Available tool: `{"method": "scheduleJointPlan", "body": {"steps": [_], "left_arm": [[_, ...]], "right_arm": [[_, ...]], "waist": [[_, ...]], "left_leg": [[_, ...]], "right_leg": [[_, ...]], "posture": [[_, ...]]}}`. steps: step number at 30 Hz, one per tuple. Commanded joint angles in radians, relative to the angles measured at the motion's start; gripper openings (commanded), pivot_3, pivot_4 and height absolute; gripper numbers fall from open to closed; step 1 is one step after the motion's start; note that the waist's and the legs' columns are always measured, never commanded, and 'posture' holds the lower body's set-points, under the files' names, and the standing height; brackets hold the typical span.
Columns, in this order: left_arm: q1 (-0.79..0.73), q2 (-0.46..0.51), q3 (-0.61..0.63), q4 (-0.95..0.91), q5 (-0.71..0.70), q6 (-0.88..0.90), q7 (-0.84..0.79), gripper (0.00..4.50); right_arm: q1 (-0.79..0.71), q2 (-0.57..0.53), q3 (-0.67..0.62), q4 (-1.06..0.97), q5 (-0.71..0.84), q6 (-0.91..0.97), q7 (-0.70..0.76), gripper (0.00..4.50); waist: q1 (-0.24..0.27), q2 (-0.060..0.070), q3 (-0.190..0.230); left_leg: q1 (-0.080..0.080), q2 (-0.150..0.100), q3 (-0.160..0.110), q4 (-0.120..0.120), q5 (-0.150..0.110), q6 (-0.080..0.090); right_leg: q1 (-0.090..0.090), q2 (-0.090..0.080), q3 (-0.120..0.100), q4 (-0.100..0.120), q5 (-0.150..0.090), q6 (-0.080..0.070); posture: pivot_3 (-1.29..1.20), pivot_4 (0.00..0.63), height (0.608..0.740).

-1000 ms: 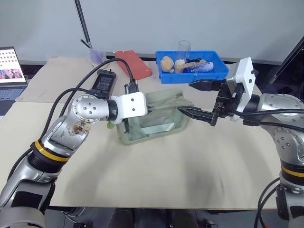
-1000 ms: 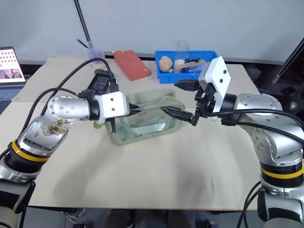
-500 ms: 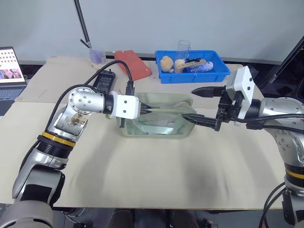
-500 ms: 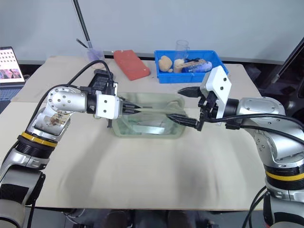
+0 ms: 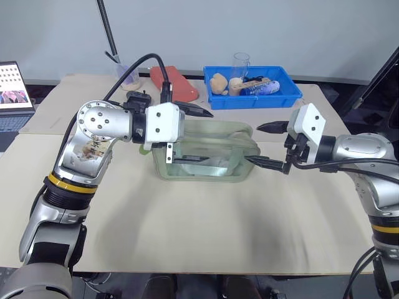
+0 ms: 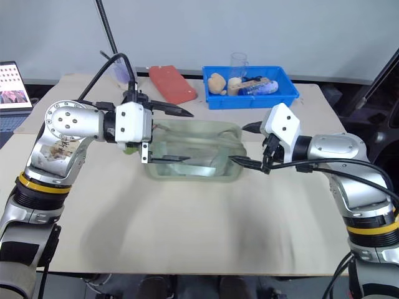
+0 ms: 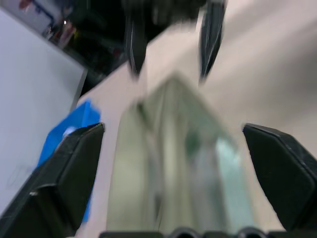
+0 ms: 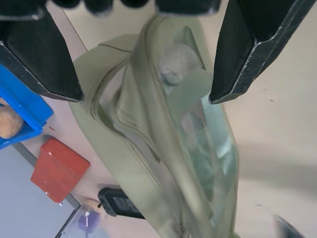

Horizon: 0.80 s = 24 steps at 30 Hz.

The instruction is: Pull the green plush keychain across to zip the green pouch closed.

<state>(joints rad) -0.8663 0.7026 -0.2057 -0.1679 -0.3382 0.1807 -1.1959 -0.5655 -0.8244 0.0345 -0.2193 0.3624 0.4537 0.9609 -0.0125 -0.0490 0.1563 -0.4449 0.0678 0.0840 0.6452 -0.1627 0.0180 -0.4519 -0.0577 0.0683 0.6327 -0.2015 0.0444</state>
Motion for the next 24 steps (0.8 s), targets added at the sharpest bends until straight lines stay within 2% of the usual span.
{"method": "scheduleJointPlan", "body": {"steps": [1, 9, 10, 15, 18, 20, 24], "left_arm": [[-0.008, 0.010, 0.045, -0.096, -0.082, 0.120, 0.004, 4.50], [0.048, 0.045, 0.125, -0.166, -0.130, 0.272, 0.071, 4.50], [0.058, 0.050, 0.141, -0.171, -0.140, 0.299, 0.085, 4.50], [0.115, 0.120, 0.321, -0.114, -0.237, 0.499, 0.180, 4.50], [0.228, 0.185, 0.462, -0.045, -0.249, 0.552, 0.212, 4.50], [0.292, 0.201, 0.502, -0.055, -0.263, 0.566, 0.222, 4.50], [0.404, 0.182, 0.507, -0.103, -0.265, 0.553, 0.246, 4.50]], "right_arm": [[-0.015, 0.011, -0.004, 0.018, -0.019, -0.047, 0.014, 3.02], [-0.036, 0.028, 0.007, 0.085, -0.047, -0.101, 0.046, 0.24], [-0.037, 0.030, 0.009, 0.088, -0.049, -0.105, 0.051, 0.03], [-0.047, 0.044, 0.011, 0.089, -0.056, -0.114, 0.053, 0.03], [-0.044, 0.055, 0.016, 0.095, -0.068, -0.130, 0.061, 0.03], [-0.043, 0.061, 0.015, 0.098, -0.071, -0.136, 0.063, 0.03], [-0.054, 0.076, 0.018, 0.115, -0.076, -0.145, 0.065, 0.03]], "waist": [[0.000, 0.000, 0.000], [-0.001, 0.000, 0.000], [-0.001, 0.000, 0.000], [-0.004, 0.000, 0.000], [-0.012, 0.000, 0.000], [-0.010, 0.000, 0.000], [0.003, 0.000, 0.000]], "left_leg": [[0.000, 0.000, 0.000, 0.000, 0.000, 0.000], [0.000, 0.000, 0.000, 0.000, 0.000, 0.000], [0.000, 0.000, 0.000, 0.000, 0.000, 0.000], [0.001, 0.000, -0.001, 0.000, 0.000, 0.000], [0.002, 0.001, 0.000, -0.001, 0.000, 0.000], [0.003, 0.001, 0.000, -0.002, 0.000, 0.000], [0.003, 0.001, 0.001, -0.002, 0.000, 0.000]], "right_leg": [[0.000, 0.000, 0.000, 0.000, 0.000, 0.000], [0.000, 0.000, 0.000, 0.000, 0.000, 0.000], [0.000, 0.000, 0.000, 0.000, 0.000, 0.000], [0.000, 0.001, 0.000, 0.001, 0.000, 0.000], [0.000, 0.001, 0.000, 0.001, 0.000, 0.000], [0.000, 0.001, 0.000, 0.002, 0.000, 0.000], [0.001, -0.001, 0.000, 0.000, -0.003, -0.006]], "posture": [[0.00, 0.150, 0.740], [0.00, 0.150, 0.740], [0.00, 0.150, 0.740], [0.00, 0.150, 0.740], [0.00, 0.150, 0.740], [0.00, 0.150, 0.740], [0.00, 0.150, 0.740]]}}
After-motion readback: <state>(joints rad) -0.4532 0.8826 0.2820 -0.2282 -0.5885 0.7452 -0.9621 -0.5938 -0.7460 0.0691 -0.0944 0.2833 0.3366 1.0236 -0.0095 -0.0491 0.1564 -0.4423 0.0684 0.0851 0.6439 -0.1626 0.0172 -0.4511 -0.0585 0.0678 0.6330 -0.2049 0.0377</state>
